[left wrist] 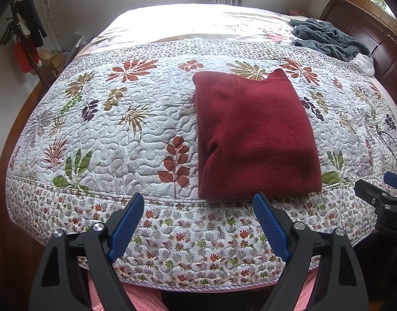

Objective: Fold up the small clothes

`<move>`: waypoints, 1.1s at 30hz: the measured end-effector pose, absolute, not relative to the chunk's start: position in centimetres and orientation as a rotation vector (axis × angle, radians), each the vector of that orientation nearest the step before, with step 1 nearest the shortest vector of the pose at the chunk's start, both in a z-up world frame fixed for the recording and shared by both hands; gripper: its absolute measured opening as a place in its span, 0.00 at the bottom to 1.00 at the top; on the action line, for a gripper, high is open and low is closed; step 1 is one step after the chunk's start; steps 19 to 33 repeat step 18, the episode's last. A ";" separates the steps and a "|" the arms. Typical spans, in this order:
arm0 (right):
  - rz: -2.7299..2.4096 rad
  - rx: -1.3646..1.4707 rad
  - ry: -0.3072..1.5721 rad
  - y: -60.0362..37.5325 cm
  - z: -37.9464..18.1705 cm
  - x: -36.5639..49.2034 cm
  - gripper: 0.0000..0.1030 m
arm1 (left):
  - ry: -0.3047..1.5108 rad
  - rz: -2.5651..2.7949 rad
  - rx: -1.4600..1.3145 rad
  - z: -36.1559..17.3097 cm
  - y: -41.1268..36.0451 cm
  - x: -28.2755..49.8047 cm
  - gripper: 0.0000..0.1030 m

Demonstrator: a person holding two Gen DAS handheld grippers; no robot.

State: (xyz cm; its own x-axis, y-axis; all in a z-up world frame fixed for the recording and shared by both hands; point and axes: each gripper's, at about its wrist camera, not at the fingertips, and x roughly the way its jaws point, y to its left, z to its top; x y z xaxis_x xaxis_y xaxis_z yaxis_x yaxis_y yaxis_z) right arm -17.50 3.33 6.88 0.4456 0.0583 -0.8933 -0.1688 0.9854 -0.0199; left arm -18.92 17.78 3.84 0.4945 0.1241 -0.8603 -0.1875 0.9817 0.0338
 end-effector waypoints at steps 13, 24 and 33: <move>0.140 -0.101 1.108 3.2 6.7 -17.4 0.97 | 1.038 0.186 -0.067 3.7 17.9 -18.9 0.84; 0.134 -0.097 1.110 3.0 6.7 -17.4 0.97 | 1.039 0.185 -0.066 3.7 17.9 -18.8 0.84; 0.134 -0.097 1.110 3.0 6.7 -17.4 0.97 | 1.039 0.185 -0.066 3.7 17.9 -18.8 0.84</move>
